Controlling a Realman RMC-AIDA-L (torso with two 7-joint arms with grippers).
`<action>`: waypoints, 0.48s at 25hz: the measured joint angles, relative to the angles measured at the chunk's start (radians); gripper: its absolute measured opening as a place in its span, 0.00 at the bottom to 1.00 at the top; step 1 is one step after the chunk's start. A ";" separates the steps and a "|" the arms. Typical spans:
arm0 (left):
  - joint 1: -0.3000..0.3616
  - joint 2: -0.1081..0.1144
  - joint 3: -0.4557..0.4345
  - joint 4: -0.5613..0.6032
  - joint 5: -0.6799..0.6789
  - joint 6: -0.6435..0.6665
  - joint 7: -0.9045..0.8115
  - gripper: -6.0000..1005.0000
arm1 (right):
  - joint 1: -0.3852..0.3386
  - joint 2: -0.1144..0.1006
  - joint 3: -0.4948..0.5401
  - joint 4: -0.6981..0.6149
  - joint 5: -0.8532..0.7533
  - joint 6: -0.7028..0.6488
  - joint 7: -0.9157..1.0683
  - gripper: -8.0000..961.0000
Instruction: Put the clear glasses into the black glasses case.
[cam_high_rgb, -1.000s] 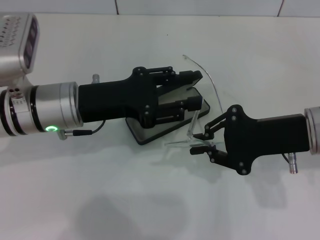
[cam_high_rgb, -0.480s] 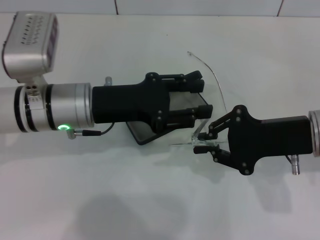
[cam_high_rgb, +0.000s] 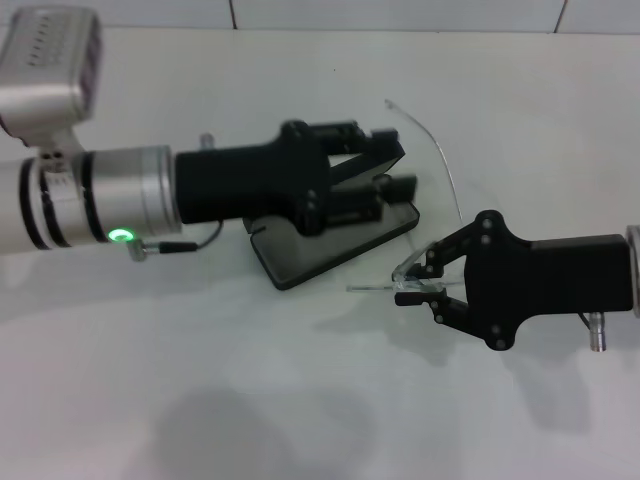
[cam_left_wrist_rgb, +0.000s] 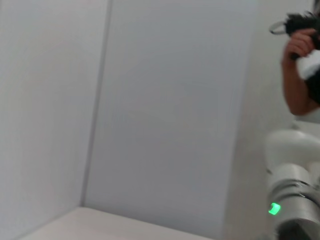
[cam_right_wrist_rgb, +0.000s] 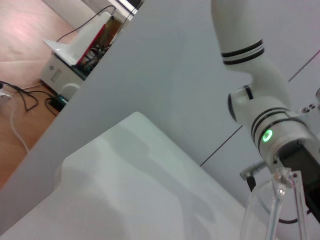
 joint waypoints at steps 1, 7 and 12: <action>0.002 0.001 -0.017 0.000 0.001 0.000 -0.001 0.59 | -0.006 0.001 0.001 0.000 0.008 -0.002 -0.014 0.13; 0.010 0.014 -0.044 0.000 0.018 -0.035 0.004 0.59 | -0.049 0.000 -0.004 -0.005 0.110 -0.023 -0.122 0.13; 0.000 0.003 -0.038 0.000 0.051 -0.100 0.003 0.59 | -0.051 -0.001 -0.005 -0.001 0.151 -0.109 -0.154 0.13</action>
